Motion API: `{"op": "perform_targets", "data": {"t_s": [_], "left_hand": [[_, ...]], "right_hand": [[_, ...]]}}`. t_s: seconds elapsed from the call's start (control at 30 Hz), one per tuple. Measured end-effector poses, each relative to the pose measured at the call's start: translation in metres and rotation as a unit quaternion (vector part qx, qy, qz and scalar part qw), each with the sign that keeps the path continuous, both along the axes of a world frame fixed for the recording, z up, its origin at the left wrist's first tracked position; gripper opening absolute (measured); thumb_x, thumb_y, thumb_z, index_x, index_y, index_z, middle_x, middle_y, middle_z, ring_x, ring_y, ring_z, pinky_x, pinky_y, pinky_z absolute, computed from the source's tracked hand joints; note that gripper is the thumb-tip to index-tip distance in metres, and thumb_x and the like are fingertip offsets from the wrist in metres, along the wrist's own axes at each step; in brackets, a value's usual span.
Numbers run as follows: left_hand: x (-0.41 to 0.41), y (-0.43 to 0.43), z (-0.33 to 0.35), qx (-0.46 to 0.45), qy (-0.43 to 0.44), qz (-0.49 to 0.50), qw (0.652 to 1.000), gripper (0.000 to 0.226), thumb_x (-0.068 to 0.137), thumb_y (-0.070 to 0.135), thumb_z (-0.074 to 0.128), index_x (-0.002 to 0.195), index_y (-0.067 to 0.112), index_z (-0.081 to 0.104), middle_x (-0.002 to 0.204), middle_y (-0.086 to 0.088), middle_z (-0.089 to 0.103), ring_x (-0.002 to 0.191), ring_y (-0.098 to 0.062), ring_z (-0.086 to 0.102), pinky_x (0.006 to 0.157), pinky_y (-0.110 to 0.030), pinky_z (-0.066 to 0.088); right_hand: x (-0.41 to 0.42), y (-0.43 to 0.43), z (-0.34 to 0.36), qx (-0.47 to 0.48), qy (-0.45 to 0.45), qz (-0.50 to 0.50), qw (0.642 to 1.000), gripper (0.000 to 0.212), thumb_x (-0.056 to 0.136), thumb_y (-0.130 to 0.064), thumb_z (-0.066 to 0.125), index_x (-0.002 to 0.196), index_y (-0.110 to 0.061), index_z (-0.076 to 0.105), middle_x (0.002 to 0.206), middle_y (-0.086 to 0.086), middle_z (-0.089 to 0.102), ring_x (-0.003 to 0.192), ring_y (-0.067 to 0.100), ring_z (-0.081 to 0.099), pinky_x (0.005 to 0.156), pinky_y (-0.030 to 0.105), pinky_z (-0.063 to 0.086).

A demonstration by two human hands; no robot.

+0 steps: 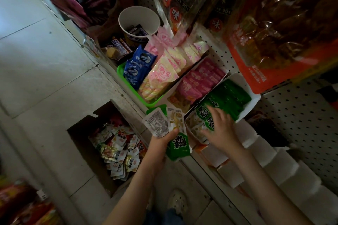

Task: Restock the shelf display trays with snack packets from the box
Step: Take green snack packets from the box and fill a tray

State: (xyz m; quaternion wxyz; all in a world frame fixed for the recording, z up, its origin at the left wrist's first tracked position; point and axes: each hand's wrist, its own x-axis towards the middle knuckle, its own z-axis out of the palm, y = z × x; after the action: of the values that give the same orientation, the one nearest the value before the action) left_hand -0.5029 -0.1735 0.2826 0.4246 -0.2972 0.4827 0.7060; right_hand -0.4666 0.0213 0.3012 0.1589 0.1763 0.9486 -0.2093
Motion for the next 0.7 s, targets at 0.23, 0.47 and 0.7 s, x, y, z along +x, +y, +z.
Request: {"op": "perform_targets", "data": {"t_s": [0.23, 0.47, 0.7], "left_hand": [[-0.005, 0.008, 0.004, 0.083, 0.041, 0.017, 0.996, 0.050, 0.082, 0.021, 0.065, 0.128, 0.004, 0.057, 0.118, -0.019, 0.067, 0.108, -0.034, 0.065, 0.093, -0.046, 0.053], [-0.013, 0.016, 0.012, 0.095, 0.042, 0.022, 0.994, 0.057, 0.078, 0.025, 0.070, 0.128, 0.002, 0.056, 0.119, -0.019, 0.066, 0.108, -0.034, 0.065, 0.086, -0.040, 0.056], [-0.012, 0.020, 0.012, 0.095, 0.071, 0.009, 0.993, 0.042, 0.087, 0.020, 0.062, 0.126, 0.006, 0.055, 0.118, -0.015, 0.068, 0.106, -0.030, 0.066, 0.087, -0.040, 0.057]], "right_hand": [[0.014, -0.050, 0.010, -0.283, -0.016, 0.098, 0.954, 0.094, 0.080, -0.041, 0.072, 0.137, -0.067, 0.001, 0.154, -0.029, -0.010, 0.144, -0.001, -0.006, 0.120, 0.042, 0.012], [0.007, -0.055, 0.001, -0.396, 0.025, -0.166, 0.903, 0.063, 0.060, -0.056, 0.077, 0.115, -0.060, 0.047, 0.128, -0.009, 0.057, 0.114, 0.011, 0.058, 0.093, 0.043, 0.053], [0.006, -0.045, 0.006, -0.407, 0.074, -0.300, 0.859, 0.031, 0.084, -0.008, 0.070, 0.110, -0.021, 0.061, 0.094, -0.002, 0.070, 0.082, 0.007, 0.069, 0.068, 0.025, 0.057]]}}
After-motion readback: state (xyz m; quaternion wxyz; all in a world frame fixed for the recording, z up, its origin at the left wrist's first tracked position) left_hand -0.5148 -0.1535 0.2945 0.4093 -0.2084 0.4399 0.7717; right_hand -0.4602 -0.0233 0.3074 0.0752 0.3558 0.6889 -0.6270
